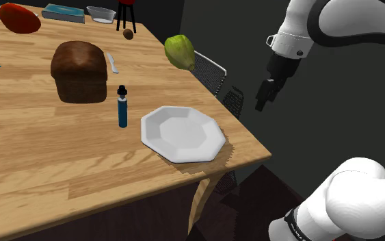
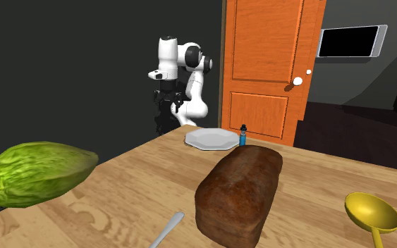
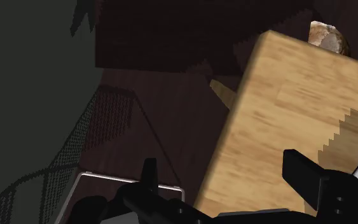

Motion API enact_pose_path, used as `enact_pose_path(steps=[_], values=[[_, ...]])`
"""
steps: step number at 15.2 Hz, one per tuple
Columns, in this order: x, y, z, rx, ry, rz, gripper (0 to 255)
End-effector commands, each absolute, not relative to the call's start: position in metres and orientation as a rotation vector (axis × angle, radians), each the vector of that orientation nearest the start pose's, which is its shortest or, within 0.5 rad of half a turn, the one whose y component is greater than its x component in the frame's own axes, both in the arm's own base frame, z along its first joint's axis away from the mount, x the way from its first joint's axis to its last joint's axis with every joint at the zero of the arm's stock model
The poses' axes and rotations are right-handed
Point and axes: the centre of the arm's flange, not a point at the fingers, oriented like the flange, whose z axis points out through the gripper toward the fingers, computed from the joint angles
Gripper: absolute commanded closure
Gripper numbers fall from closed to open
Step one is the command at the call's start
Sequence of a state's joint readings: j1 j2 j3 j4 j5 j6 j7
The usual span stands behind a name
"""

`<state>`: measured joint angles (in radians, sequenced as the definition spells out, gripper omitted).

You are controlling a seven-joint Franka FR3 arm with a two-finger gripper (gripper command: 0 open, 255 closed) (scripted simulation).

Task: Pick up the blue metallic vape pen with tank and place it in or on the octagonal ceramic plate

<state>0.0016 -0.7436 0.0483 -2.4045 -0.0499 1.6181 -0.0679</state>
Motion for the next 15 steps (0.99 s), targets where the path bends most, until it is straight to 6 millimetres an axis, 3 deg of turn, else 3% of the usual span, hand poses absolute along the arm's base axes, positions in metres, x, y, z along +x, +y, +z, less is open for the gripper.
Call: enact_pose_path(steps=[1,15], values=[[0.320,0.014,0.558,-3.218,-0.173,0.072,0],[0.401,0.173,0.571,-3.182,-0.237,0.046,0]])
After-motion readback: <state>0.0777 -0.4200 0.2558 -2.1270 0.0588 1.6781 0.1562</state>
